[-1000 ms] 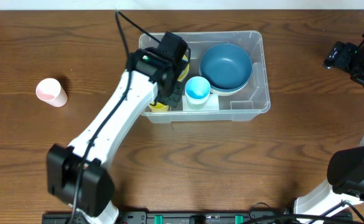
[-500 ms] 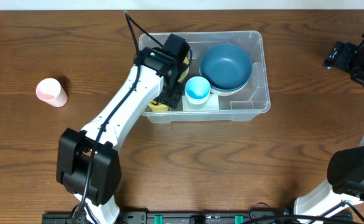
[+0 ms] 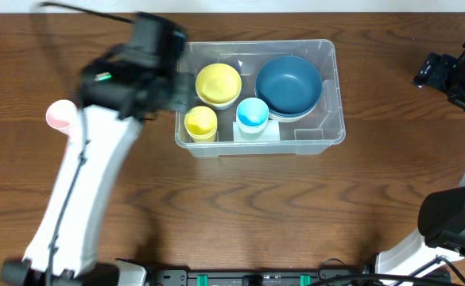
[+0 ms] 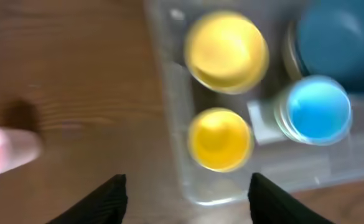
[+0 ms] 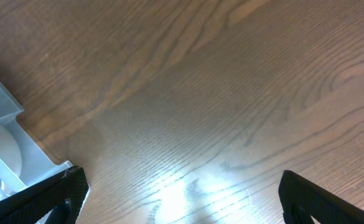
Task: Pack container
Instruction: 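Withdraw the left gripper to the pink cup and grasp it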
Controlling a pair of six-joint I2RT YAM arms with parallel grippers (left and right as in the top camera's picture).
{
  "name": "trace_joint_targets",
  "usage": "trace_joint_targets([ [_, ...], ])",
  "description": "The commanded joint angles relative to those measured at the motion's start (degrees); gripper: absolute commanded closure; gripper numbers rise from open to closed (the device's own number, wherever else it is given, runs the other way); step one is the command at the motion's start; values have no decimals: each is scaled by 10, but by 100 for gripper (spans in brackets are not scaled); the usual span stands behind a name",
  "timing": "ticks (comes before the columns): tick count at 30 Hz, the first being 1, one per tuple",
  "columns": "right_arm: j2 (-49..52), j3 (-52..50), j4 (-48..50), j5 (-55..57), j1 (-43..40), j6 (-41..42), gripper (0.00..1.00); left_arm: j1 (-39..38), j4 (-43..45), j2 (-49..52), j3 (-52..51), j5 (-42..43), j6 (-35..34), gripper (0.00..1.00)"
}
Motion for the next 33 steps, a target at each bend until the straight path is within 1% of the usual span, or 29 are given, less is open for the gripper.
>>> trace_joint_targets([
  [1, 1, 0, -1, 0, -2, 8, 1, 74, 12, -2, 1, -18, -12, 31],
  [3, 1, 0, 0, 0, -2, 8, 1, 120, 37, 5, 1, -41, -14, 27],
  [8, 1, 0, 0, 0, -2, 8, 1, 225, 117, 43, 1, -52, -26, 24],
  [13, 1, 0, 0, 0, -2, 8, 1, 294, 158, 106, 1, -52, -29, 23],
  [16, 1, 0, -1, 0, -2, 8, 1, 327, 163, 154, 1, -52, -33, 23],
  [18, 1, 0, -1, 0, -2, 8, 1, 343, 162, 186, 1, -45, -59, 22],
  [21, 1, 0, 0, 0, -2, 8, 1, 360, 163, 235, 1, 11, -66, 22],
  [25, 1, 0, -1, 0, -3, 8, 1, 369, 166, 275, 1, 13, -65, 22],
  [31, 1, 0, -1, 0, -3, 8, 1, 371, 166, 300, 1, 14, -66, 22],
  [32, 1, 0, 0, 0, -3, 8, 1, 371, 165, 301, 1, 15, -66, 23],
  [33, 1, 0, -1, 0, -3, 8, 1, 370, 165, 302, 0, 15, -66, 27],
])
